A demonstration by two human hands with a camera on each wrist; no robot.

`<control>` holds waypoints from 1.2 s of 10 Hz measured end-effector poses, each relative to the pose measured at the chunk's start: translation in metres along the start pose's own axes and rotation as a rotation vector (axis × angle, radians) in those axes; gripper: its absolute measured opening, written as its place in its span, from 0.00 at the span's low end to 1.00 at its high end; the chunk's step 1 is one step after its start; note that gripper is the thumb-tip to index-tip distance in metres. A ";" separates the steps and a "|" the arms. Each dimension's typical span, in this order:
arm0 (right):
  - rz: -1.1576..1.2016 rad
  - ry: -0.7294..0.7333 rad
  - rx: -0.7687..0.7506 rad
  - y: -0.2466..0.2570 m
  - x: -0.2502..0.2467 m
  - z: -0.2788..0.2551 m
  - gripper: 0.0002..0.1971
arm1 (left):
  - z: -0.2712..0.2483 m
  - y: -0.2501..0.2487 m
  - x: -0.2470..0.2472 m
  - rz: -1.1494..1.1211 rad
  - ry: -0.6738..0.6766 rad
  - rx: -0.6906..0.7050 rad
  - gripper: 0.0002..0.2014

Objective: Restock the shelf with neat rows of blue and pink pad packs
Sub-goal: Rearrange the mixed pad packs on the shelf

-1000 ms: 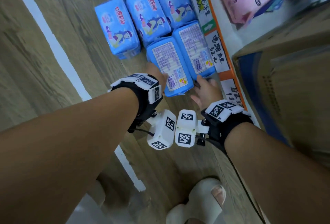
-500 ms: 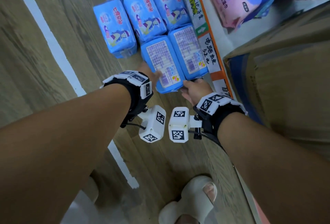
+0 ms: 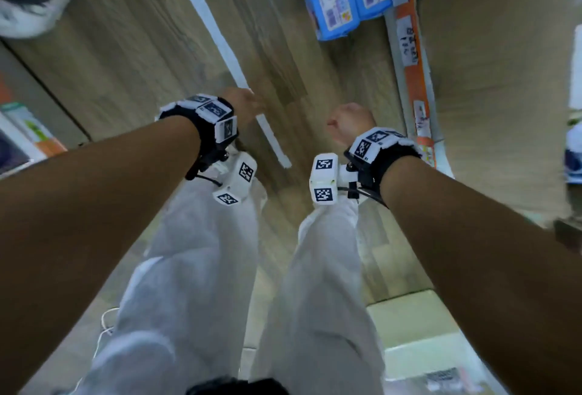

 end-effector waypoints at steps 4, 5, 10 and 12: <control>0.504 -0.363 -0.337 0.099 -0.128 -0.350 0.09 | -0.313 -0.067 -0.138 -0.146 -0.173 0.394 0.11; 0.534 -0.370 -0.488 0.114 -0.149 -0.391 0.06 | -0.345 -0.084 -0.150 0.050 -0.200 0.412 0.17; 0.598 -0.933 -1.235 0.048 -0.380 -0.685 0.12 | -0.699 -0.351 -0.171 -0.051 -0.727 1.418 0.31; 0.510 -1.377 -1.124 0.000 -0.425 -0.711 0.08 | -0.749 -0.411 -0.162 -0.068 -0.959 1.475 0.37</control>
Point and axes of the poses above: each hand's wrist, its own z-axis towards the middle knuckle, its own x-axis out of the palm, y = z × x, the point moved 6 cm from there along z, towards the middle knuckle, and after that the axes turned 3 degrees about -x, right-handed, at the moved point
